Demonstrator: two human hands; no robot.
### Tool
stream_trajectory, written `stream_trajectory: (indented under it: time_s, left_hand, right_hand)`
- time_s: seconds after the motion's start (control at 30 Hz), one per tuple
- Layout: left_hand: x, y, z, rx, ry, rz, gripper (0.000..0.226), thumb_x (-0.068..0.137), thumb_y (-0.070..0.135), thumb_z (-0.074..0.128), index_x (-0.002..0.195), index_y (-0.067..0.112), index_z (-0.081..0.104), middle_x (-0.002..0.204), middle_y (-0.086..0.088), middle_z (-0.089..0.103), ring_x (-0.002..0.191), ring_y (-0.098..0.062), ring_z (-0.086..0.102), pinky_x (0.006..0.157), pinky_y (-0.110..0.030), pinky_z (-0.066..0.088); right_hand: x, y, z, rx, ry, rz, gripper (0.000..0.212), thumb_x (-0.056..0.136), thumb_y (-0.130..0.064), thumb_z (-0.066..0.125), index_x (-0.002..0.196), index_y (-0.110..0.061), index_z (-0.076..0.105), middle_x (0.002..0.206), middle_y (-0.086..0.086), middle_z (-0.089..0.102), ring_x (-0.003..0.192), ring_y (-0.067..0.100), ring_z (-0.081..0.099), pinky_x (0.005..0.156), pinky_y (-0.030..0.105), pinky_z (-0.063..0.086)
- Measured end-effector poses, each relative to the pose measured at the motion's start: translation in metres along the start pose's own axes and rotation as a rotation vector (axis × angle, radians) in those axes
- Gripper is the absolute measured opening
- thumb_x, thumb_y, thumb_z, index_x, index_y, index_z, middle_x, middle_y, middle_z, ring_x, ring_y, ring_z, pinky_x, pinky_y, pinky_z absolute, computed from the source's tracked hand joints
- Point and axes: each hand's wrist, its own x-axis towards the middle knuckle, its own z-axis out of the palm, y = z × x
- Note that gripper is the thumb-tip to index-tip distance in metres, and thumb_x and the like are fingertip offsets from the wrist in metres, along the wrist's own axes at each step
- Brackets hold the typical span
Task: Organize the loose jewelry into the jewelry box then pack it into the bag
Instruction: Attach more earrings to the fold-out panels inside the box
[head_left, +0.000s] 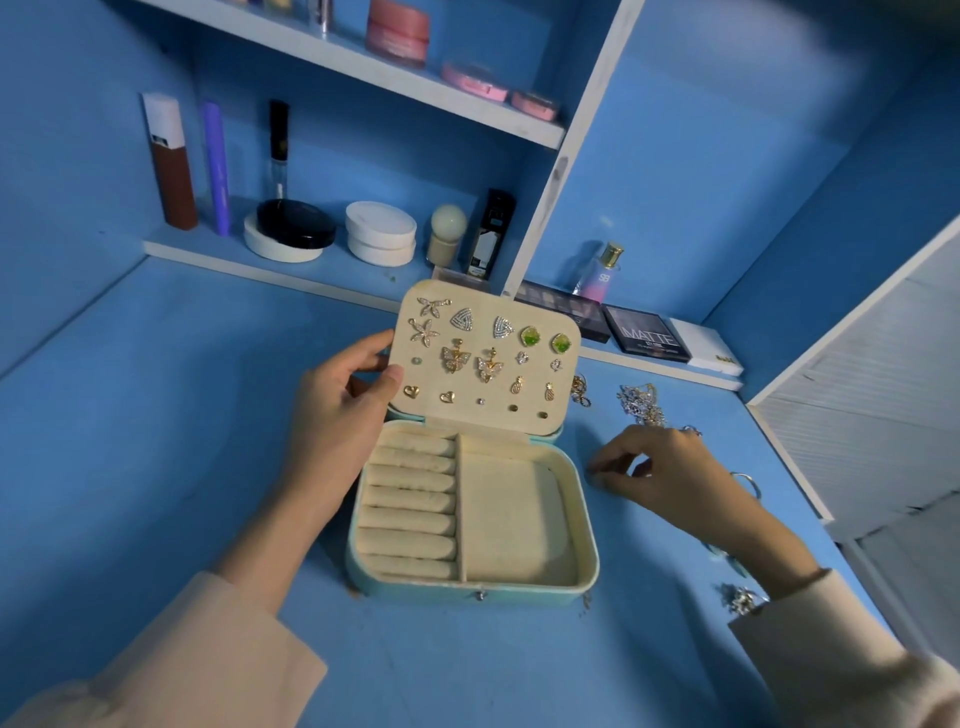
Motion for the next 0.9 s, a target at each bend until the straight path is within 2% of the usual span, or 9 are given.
stream_trajectory:
  time_s: [0.23, 0.43, 0.53, 0.7, 0.8, 0.9]
  left_hand:
    - [-0.001, 0.001, 0.0, -0.001, 0.008, -0.02, 0.042, 0.09, 0.005, 0.058, 0.095, 0.046, 0.06, 0.092, 0.009, 0.067, 0.082, -0.009, 0.063, 0.08, -0.03, 0.051]
    - [0.0, 0.0, 0.001, -0.006, 0.007, -0.016, 0.041, 0.09, 0.004, 0.058, 0.095, 0.045, 0.06, 0.092, 0.009, 0.067, 0.08, -0.009, 0.061, 0.079, -0.028, 0.049]
    - [0.001, -0.001, 0.001, -0.012, 0.008, -0.022, 0.041, 0.09, 0.005, 0.058, 0.096, 0.045, 0.06, 0.092, 0.01, 0.066, 0.08, -0.009, 0.062, 0.076, -0.026, 0.048]
    - [0.001, -0.001, 0.001, -0.001, 0.01, -0.02, 0.04, 0.089, 0.005, 0.059, 0.098, 0.044, 0.062, 0.093, 0.008, 0.067, 0.094, -0.031, 0.063, 0.088, -0.045, 0.05]
    - [0.001, -0.001, 0.001, -0.005, 0.009, -0.018, 0.041, 0.089, 0.004, 0.059, 0.097, 0.044, 0.061, 0.093, 0.008, 0.067, 0.096, -0.031, 0.063, 0.09, -0.044, 0.05]
    - [0.001, -0.001, 0.001, -0.012, 0.008, -0.007, 0.038, 0.09, 0.004, 0.058, 0.101, 0.04, 0.061, 0.092, 0.009, 0.066, 0.089, -0.023, 0.063, 0.083, -0.035, 0.05]
  right_hand:
    - [-0.002, 0.003, 0.009, -0.006, 0.098, -0.075, 0.011, 0.076, -0.006, 0.073, 0.076, -0.016, 0.074, 0.076, -0.004, 0.064, 0.073, 0.0, 0.057, 0.063, 0.006, 0.04]
    - [-0.002, 0.005, 0.015, -0.065, 0.108, -0.123, 0.012, 0.075, -0.005, 0.071, 0.074, -0.017, 0.071, 0.073, -0.01, 0.058, 0.076, -0.003, 0.054, 0.065, 0.006, 0.039]
    - [-0.002, 0.007, 0.017, -0.067, 0.132, -0.136, 0.015, 0.074, -0.003, 0.07, 0.073, -0.018, 0.069, 0.073, -0.008, 0.059, 0.076, -0.001, 0.053, 0.065, 0.006, 0.038]
    - [-0.004, 0.007, 0.018, -0.02, 0.164, -0.139, 0.011, 0.077, -0.003, 0.071, 0.078, -0.014, 0.072, 0.076, -0.003, 0.062, 0.075, 0.002, 0.054, 0.066, 0.011, 0.042]
    - [-0.006, 0.008, 0.018, -0.022, 0.168, -0.161, 0.013, 0.077, -0.002, 0.072, 0.077, -0.015, 0.073, 0.075, -0.006, 0.063, 0.074, 0.004, 0.054, 0.066, 0.01, 0.042]
    - [-0.009, 0.008, 0.016, -0.022, 0.175, -0.182, 0.015, 0.076, -0.001, 0.072, 0.077, -0.016, 0.074, 0.075, -0.006, 0.064, 0.075, 0.007, 0.056, 0.066, 0.011, 0.044]
